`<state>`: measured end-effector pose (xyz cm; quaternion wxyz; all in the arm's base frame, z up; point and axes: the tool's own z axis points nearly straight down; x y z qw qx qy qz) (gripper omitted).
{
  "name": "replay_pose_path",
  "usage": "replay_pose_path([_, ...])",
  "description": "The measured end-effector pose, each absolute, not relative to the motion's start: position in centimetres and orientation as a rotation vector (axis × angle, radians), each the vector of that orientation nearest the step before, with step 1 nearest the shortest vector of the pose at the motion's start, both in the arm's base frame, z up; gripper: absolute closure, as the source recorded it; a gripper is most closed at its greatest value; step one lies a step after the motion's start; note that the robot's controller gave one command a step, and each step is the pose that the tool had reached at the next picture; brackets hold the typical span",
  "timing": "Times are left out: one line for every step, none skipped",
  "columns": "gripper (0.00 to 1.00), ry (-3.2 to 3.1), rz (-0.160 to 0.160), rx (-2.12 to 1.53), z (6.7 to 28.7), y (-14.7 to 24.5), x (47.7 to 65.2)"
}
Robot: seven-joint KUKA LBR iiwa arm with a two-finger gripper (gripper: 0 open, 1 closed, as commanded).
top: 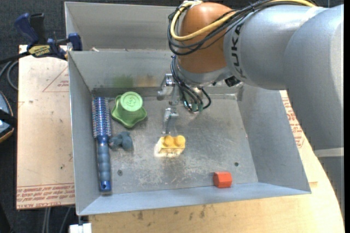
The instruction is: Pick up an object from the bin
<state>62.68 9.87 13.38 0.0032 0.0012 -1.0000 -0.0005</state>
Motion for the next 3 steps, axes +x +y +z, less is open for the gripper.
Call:
replay_pose_path([0.00,-3.148,-0.010,-0.082,9.3,16.4,65.1])
replay_pose_path([1.00,-3.148,-0.008,-0.089,9.6,16.0,65.2])
replay_pose_path([1.00,-3.151,-0.007,-0.118,24.6,16.4,65.1])
